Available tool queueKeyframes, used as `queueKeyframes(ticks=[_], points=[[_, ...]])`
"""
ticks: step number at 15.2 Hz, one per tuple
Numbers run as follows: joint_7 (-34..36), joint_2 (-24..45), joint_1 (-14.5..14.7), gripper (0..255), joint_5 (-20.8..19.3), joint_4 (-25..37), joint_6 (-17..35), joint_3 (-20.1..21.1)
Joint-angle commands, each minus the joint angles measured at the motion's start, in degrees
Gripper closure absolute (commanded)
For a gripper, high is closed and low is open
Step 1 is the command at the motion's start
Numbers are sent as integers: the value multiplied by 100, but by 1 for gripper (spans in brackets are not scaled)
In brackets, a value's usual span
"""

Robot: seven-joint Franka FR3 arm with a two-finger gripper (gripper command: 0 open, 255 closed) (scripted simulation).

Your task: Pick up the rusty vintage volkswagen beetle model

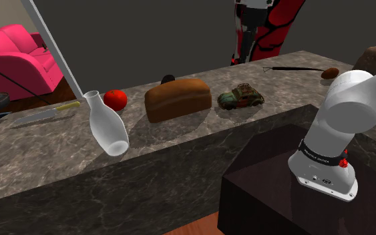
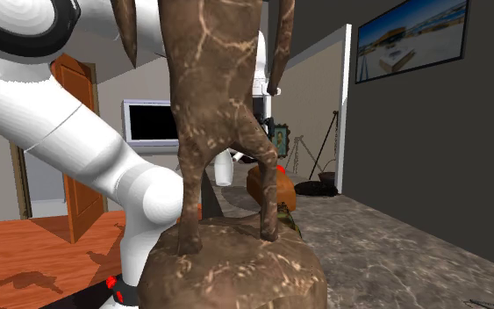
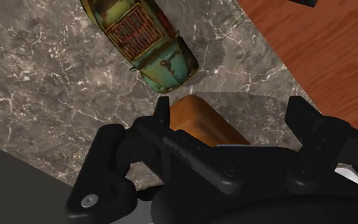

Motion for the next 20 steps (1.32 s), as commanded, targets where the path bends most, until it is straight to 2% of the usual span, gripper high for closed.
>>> queueKeyframes(ticks=[1, 6, 11, 18, 20], points=[[-460, 30, 35, 0, -204, -325, 392, -143], [-1531, 273, 73, 0, -731, -1008, 1422, -556], [-2544, 856, 80, 0, -1250, -1429, 2580, -1021], [-2531, 1193, 64, 0, -1318, -1778, 3264, -1110], [-2531, 1225, 63, 0, -1323, -1804, 3322, -1117]])
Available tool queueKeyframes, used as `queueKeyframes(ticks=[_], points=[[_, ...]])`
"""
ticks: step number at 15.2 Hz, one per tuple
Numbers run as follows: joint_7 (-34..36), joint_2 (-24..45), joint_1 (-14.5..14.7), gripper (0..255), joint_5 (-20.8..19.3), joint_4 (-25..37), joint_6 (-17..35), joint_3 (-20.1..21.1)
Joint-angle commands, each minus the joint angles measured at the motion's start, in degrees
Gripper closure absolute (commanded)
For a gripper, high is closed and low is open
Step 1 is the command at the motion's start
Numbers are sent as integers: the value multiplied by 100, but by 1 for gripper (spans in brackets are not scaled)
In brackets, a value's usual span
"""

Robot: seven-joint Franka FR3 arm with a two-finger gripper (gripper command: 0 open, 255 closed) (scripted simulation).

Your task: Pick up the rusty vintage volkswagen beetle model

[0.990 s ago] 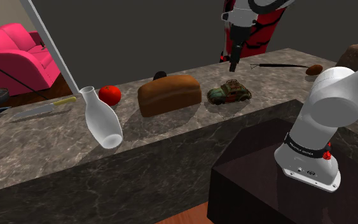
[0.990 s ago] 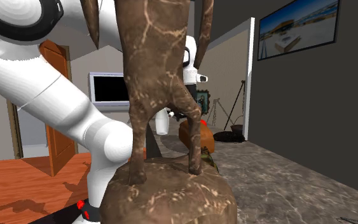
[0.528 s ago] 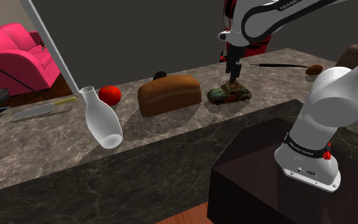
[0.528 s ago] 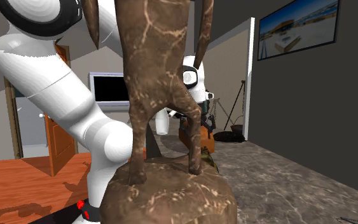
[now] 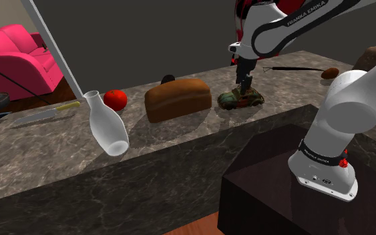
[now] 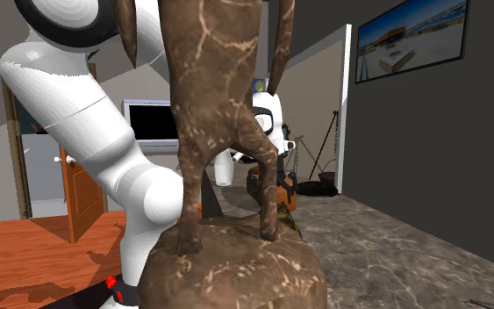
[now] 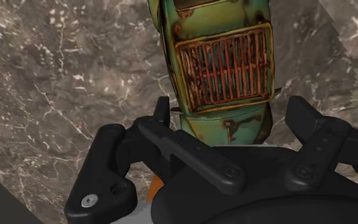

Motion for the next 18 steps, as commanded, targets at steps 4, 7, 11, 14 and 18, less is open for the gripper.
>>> queueKeyframes(ticks=[4, 7, 11, 14, 18], points=[[-9, 27, -3, 255, -5, -9, 39, -12], [-7, 32, -1, 255, -4, -7, 42, -11], [-2, -31, 0, 255, 5, 26, -54, 7], [-7, -186, 6, 255, 34, 170, -352, 45], [-14, -360, 17, 255, 73, 379, -735, 94]])
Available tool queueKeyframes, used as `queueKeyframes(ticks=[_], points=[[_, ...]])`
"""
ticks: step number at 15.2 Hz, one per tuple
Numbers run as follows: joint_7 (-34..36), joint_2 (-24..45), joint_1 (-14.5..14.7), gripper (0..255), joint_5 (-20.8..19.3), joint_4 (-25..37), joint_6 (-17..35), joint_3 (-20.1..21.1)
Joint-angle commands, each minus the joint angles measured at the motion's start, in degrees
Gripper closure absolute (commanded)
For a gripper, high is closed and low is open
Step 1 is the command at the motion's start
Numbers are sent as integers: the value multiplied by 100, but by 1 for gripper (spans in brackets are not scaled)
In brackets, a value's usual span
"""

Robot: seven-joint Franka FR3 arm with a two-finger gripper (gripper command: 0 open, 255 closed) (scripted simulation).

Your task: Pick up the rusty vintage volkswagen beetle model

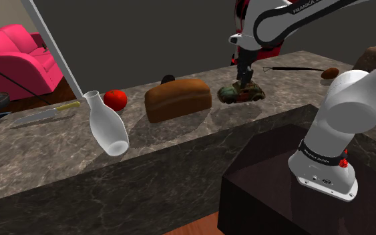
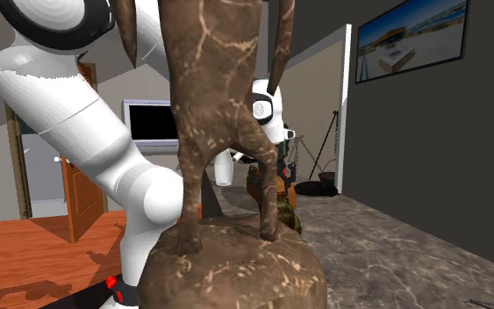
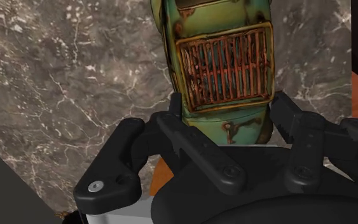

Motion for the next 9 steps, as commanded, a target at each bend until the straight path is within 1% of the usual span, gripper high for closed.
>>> queueKeyframes(ticks=[1, 7, 9], points=[[-13, -59, 6, 255, 19, 129, -181, 16], [-25, -243, 27, 255, 78, 484, -718, 85], [-25, -247, 27, 255, 80, 493, -732, 86]])
